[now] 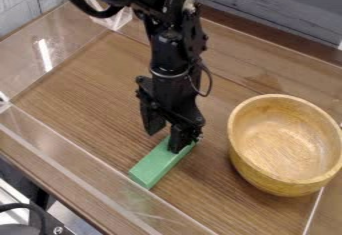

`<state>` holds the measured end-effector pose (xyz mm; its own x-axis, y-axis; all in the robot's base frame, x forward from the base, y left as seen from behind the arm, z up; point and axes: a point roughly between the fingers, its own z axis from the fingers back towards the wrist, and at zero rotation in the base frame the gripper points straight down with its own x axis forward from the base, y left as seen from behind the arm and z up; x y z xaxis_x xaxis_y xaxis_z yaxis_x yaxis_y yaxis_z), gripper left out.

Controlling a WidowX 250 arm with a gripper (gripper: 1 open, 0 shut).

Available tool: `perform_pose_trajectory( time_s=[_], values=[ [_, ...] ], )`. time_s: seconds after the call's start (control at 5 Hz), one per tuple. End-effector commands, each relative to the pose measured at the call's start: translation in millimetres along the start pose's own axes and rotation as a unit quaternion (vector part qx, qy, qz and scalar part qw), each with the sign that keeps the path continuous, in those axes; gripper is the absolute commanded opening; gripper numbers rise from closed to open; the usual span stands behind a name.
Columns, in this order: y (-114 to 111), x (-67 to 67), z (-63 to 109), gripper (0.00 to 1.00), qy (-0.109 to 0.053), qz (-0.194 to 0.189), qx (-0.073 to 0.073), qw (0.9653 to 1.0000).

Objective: Put the green block in the brown bowl

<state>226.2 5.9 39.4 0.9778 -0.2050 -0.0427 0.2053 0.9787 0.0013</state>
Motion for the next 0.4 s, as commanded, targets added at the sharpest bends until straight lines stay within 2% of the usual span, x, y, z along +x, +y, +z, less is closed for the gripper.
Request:
perform_pose_trajectory(
  time_s=[0.0, 0.2],
  values=[
    [5.5, 8.4, 7.3, 1.00, -0.021, -0.006, 0.006, 0.9997],
    [5.6, 7.9, 2.4, 1.00, -0.020, -0.008, 0.005, 0.9997]
  ],
)
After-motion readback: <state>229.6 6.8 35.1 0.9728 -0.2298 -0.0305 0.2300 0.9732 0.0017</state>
